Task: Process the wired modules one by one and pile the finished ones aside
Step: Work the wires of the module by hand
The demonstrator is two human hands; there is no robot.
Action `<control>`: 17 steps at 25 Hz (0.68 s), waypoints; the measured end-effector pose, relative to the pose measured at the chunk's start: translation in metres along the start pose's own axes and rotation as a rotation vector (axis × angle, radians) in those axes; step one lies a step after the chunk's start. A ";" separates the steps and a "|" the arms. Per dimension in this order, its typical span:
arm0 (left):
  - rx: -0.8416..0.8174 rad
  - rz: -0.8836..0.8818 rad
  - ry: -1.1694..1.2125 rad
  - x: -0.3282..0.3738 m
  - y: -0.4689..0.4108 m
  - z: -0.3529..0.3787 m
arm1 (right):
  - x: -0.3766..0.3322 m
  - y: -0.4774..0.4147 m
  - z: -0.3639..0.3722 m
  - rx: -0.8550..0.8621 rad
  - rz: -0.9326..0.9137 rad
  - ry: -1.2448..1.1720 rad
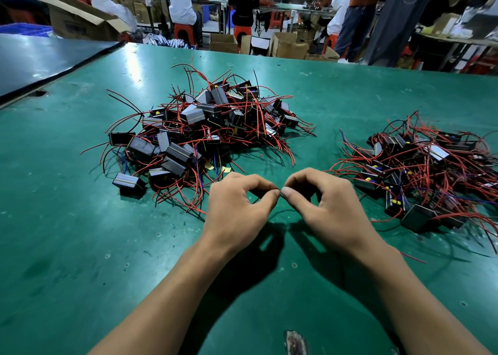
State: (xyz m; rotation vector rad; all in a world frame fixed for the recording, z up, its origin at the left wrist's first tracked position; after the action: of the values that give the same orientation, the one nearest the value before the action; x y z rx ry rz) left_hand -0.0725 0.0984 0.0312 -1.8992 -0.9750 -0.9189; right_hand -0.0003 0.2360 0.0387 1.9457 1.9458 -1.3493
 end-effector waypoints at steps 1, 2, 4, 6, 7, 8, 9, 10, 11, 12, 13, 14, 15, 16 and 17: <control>0.026 0.033 -0.005 0.003 0.002 -0.001 | 0.008 0.000 0.000 0.008 0.081 -0.082; 0.043 0.074 -0.018 0.007 0.003 -0.001 | 0.014 0.001 0.001 0.000 0.154 -0.145; 0.070 0.152 -0.074 0.014 0.007 -0.001 | 0.020 0.003 0.007 -0.039 0.262 -0.219; 0.101 0.212 -0.144 0.018 0.009 0.001 | 0.024 0.005 0.011 -0.057 0.329 -0.235; 0.119 0.239 -0.177 0.020 0.010 0.001 | 0.025 0.005 0.011 -0.054 0.351 -0.236; 0.137 0.265 -0.205 0.022 0.012 0.001 | 0.026 0.005 0.010 -0.052 0.368 -0.239; 0.152 0.290 -0.232 0.024 0.013 0.001 | 0.027 0.006 0.010 -0.055 0.382 -0.244; 0.164 0.313 -0.256 0.025 0.014 0.001 | 0.028 0.007 0.010 -0.061 0.394 -0.250; 0.172 0.333 -0.276 0.027 0.015 0.001 | 0.028 0.007 0.010 -0.066 0.405 -0.255; 0.176 0.350 -0.295 0.028 0.015 0.002 | 0.029 0.008 0.010 -0.070 0.415 -0.262; 0.180 0.370 -0.317 0.029 0.016 0.002 | 0.030 0.008 0.010 -0.074 0.426 -0.271; 0.186 0.390 -0.339 0.031 0.017 0.002 | 0.030 0.009 0.011 -0.078 0.440 -0.282; 0.193 0.409 -0.359 0.033 0.018 0.002 | 0.030 0.010 0.012 -0.083 0.456 -0.295; 0.201 0.426 -0.377 0.034 0.018 0.002 | 0.030 0.011 0.012 -0.091 0.471 -0.309; 0.205 0.441 -0.394 0.035 0.019 0.002 | 0.030 0.011 0.013 -0.097 0.484 -0.325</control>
State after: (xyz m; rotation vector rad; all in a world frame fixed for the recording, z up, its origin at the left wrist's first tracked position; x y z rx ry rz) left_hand -0.0406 0.1028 0.0544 -2.0382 -0.7815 -0.1846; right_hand -0.0033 0.2491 0.0062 1.8446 1.2658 -1.2999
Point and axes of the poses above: each hand's wrist, its own y-axis away from the middle knuckle, its own z-axis out of the palm, x = y × z, the point moved 10 cm from there along -y, towards the middle knuckle, and after that the axes turned 6 degrees about -z, right-handed, at the moved point
